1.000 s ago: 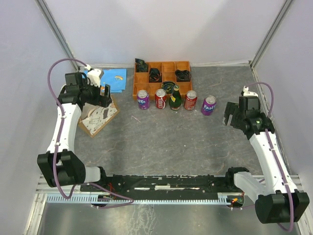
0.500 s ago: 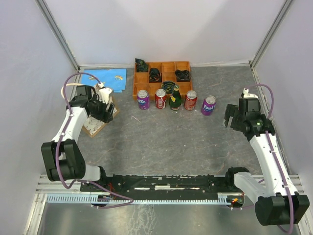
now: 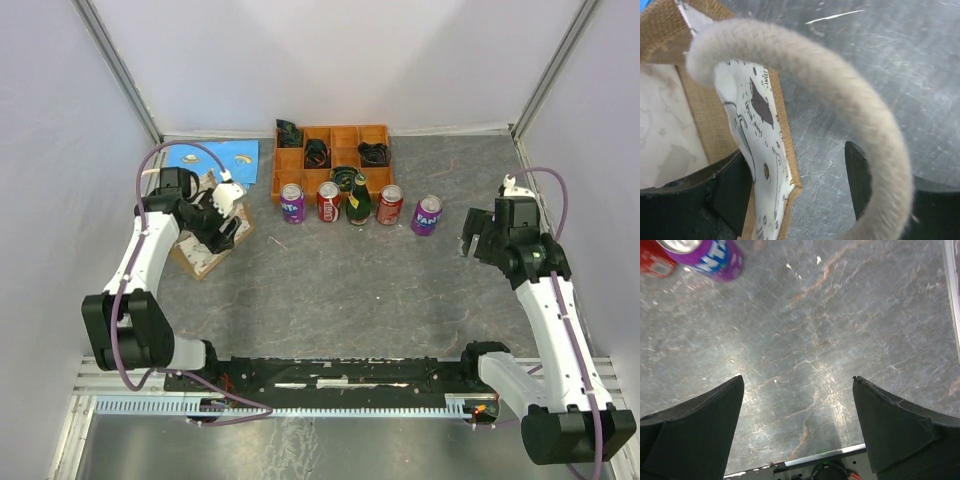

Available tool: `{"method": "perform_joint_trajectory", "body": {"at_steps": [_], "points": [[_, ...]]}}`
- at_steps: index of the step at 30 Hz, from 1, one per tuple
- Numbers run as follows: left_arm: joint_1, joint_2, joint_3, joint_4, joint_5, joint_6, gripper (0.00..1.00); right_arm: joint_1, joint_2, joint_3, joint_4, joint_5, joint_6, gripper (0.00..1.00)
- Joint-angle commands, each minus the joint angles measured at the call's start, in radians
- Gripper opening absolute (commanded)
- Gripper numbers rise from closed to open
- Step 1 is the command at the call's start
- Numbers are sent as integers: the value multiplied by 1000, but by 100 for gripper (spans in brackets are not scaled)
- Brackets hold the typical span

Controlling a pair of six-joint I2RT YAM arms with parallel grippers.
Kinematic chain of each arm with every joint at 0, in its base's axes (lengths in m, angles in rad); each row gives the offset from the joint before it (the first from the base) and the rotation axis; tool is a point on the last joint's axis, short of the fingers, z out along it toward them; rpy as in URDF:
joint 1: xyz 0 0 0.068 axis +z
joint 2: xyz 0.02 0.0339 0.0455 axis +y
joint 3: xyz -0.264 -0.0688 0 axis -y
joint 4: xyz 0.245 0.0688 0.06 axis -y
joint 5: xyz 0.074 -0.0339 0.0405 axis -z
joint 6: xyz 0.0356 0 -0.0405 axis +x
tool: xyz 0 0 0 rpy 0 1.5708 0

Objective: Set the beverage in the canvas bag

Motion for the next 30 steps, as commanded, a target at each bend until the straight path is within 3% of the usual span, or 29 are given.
{"method": "perform_joint_trajectory", "body": {"at_steps": [1,13,21,27,29,30], "points": [[-74,-94,78,-210,116,291,3,-5,-50,106,0,-32,6,97],[-321,-306,-92,-237,96,421,3,-4,-82,122,-32,-28,4,97],[-480,-514,-196,-243,225,585,3,-4,-86,137,-41,-41,2,97],[-529,-479,-151,-390,284,746,3,-4,-95,141,-52,-42,2,97],[-547,-422,-113,-448,264,759,15,-4,-100,137,-59,-40,2,97],[-550,-394,-93,-474,258,762,29,-4,-102,136,-61,-39,3,97]]}}
